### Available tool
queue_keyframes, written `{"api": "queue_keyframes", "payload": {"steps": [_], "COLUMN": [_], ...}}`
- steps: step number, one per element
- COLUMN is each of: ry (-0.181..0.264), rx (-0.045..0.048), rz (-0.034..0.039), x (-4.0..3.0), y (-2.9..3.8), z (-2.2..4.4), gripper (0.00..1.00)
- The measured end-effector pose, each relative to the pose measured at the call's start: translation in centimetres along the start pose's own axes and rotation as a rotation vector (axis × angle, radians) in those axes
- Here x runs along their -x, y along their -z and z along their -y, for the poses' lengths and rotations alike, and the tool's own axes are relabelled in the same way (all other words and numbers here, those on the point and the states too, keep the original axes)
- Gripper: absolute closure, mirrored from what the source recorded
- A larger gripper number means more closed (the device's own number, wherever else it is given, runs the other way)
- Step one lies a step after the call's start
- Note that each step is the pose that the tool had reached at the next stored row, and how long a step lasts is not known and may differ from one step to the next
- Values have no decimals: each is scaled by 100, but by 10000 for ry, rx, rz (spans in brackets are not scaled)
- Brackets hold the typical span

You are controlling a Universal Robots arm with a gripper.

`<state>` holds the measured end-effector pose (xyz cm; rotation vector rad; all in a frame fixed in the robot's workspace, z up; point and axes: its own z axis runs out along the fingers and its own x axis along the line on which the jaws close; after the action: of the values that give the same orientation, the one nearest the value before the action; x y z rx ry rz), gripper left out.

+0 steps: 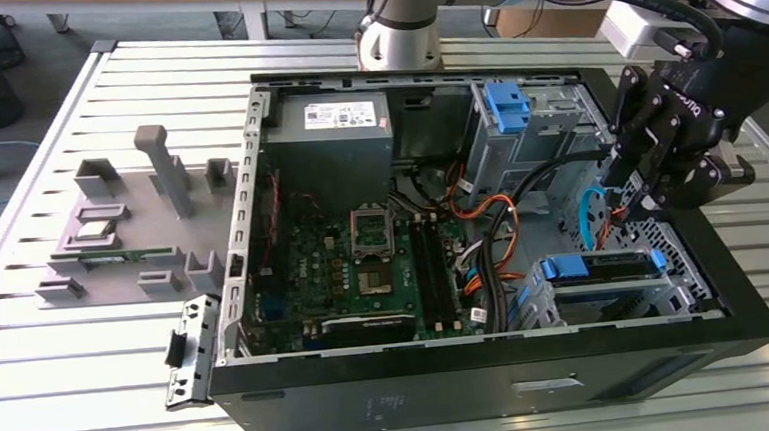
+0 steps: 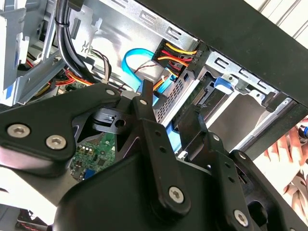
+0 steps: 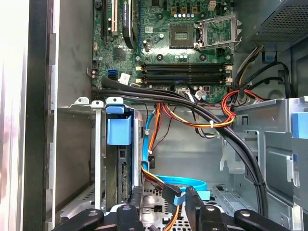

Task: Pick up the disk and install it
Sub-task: 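Insert the first disk wire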

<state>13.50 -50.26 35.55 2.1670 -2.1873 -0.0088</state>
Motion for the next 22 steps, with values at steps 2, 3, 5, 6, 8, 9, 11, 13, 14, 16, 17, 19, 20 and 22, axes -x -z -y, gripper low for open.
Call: {"api": "queue_keyframes", "payload": {"steps": [2,3,5,6,8,9,11,13,14,16,17,19,20,22], "ry": [0,0,0,0,0,0,0,0,0,0,0,0,0,0], "rx": [0,0,0,0,0,0,0,0,0,0,0,0,0,0], "rz": [0,0,-1,0,0,-1,-1,-1,0,-1,-1,-1,-1,0], "x": [0,0,0,1,1,1,1,2,2,2,2,2,2,3], "y": [0,0,0,0,0,0,0,0,0,0,0,0,0,0], "z": [0,0,0,0,0,0,0,0,0,0,0,0,0,0], "gripper": [52,52,59,66,66,72,72,73,80,86,86,89,89,89]}}
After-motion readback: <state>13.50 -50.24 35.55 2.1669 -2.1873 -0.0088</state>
